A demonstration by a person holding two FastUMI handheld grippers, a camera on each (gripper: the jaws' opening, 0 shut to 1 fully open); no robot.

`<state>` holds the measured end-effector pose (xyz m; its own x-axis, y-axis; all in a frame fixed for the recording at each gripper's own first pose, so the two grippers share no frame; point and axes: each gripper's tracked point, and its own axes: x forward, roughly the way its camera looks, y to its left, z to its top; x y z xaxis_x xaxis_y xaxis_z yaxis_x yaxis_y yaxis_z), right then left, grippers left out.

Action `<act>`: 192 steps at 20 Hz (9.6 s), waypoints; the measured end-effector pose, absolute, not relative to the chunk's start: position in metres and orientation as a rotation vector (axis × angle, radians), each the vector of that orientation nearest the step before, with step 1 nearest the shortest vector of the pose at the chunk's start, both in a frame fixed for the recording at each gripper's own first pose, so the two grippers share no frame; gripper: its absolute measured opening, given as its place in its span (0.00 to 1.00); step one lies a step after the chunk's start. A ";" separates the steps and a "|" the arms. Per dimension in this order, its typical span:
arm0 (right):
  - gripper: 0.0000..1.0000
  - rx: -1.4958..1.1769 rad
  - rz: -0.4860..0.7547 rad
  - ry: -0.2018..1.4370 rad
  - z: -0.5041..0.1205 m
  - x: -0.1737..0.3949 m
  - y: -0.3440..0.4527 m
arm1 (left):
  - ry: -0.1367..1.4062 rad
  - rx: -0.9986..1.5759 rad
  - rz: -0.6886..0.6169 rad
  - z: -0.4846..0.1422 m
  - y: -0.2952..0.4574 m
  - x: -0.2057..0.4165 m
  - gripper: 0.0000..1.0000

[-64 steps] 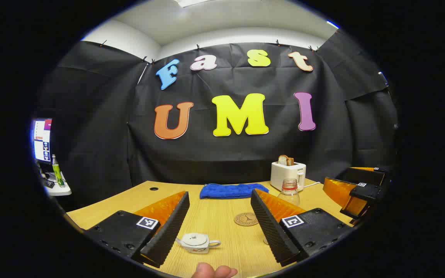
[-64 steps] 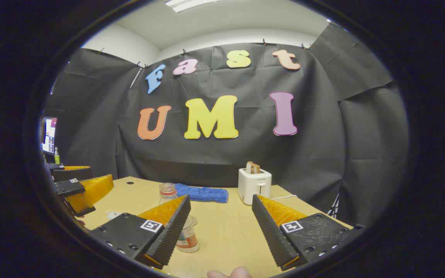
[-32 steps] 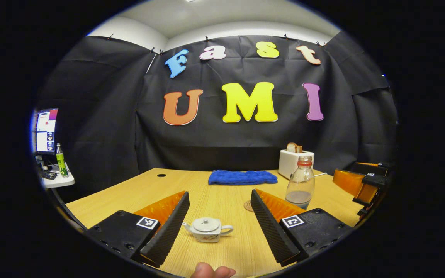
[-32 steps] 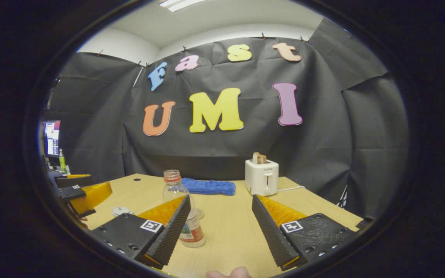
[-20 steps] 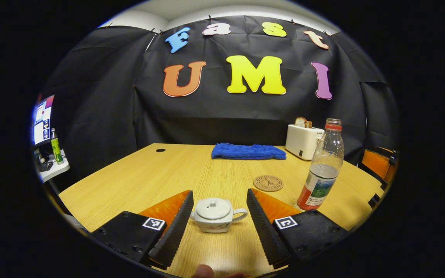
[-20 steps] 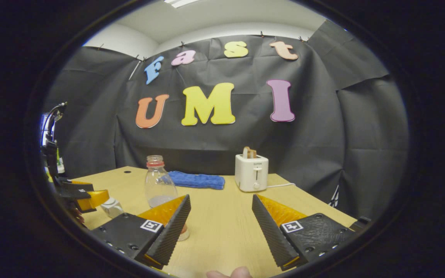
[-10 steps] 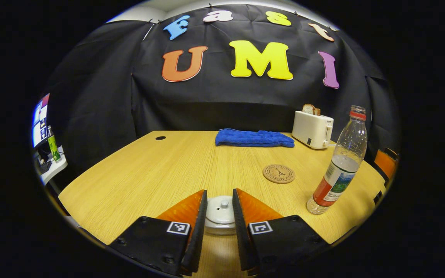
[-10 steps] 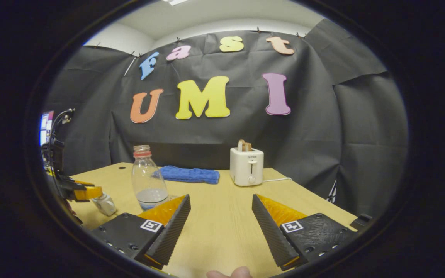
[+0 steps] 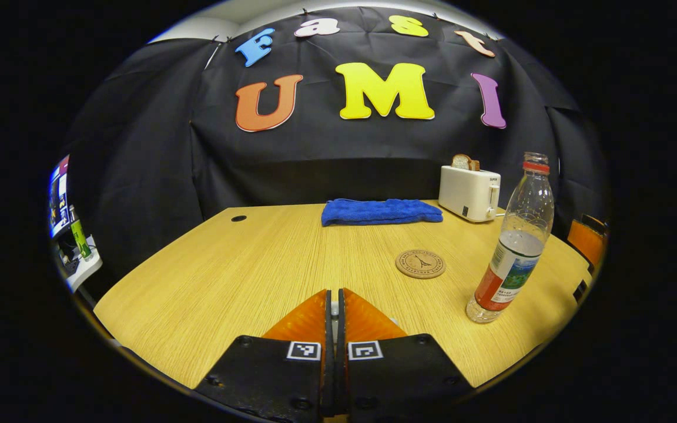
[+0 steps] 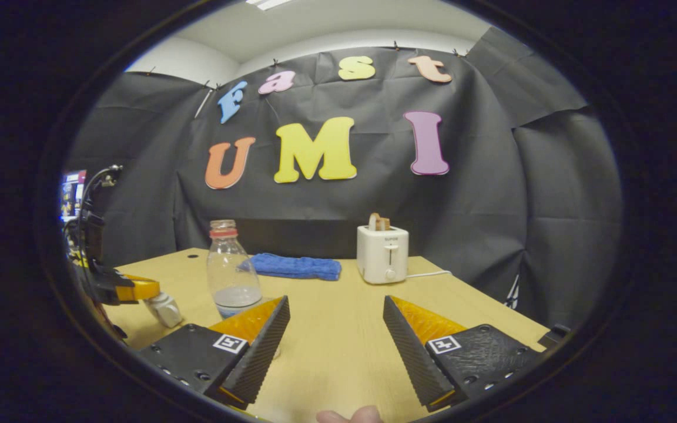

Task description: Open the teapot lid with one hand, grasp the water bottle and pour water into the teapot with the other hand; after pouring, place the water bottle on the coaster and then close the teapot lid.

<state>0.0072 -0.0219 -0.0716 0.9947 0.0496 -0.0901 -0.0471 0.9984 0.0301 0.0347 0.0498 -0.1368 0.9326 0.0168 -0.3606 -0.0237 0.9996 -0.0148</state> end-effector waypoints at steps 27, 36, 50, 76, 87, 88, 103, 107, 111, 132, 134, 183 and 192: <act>0.94 -0.022 0.247 0.252 -0.129 0.044 0.084 | 0.169 -0.106 0.005 -0.053 0.075 -0.011 0.03; 0.74 -0.155 0.280 0.232 -0.114 0.052 0.100 | 0.167 -0.124 0.034 -0.050 0.098 -0.013 0.03; 0.75 -1.049 0.241 0.093 -0.108 0.094 0.113 | 0.159 -0.127 0.070 -0.043 0.131 -0.021 0.03; 0.73 -1.768 0.266 -0.263 -0.100 0.094 0.163 | 0.150 -0.159 0.113 -0.045 0.174 -0.029 0.03; 0.75 -1.863 0.231 -0.352 -0.088 0.085 0.173 | 0.154 -0.165 0.110 -0.046 0.175 -0.031 0.03; 0.75 -1.872 0.228 -0.362 -0.083 0.088 0.175 | 0.153 -0.165 0.110 -0.045 0.175 -0.031 0.03; 0.75 -1.996 0.196 -0.484 -0.065 0.087 0.189 | 0.160 -0.168 0.106 -0.047 0.177 -0.032 0.03; 0.75 -2.011 0.188 -0.512 -0.062 0.085 0.191 | 0.162 -0.168 0.107 -0.047 0.178 -0.032 0.03; 0.73 -2.006 0.185 -0.533 -0.058 0.083 0.194 | 0.158 -0.162 0.100 -0.045 0.174 -0.032 0.03; 0.76 -1.125 0.388 0.001 -0.106 0.070 0.167 | 0.131 -0.151 0.079 -0.034 0.161 -0.033 0.03; 0.75 -0.963 0.394 0.033 -0.099 0.068 0.170 | 0.132 -0.147 0.072 -0.034 0.158 -0.032 0.03; 0.90 -0.027 0.309 0.265 -0.122 0.197 0.135 | 0.174 -0.134 0.070 -0.046 0.153 -0.027 0.03; 0.98 0.003 0.279 0.287 -0.105 0.142 0.116 | 0.145 -0.131 0.053 -0.035 0.140 -0.027 0.03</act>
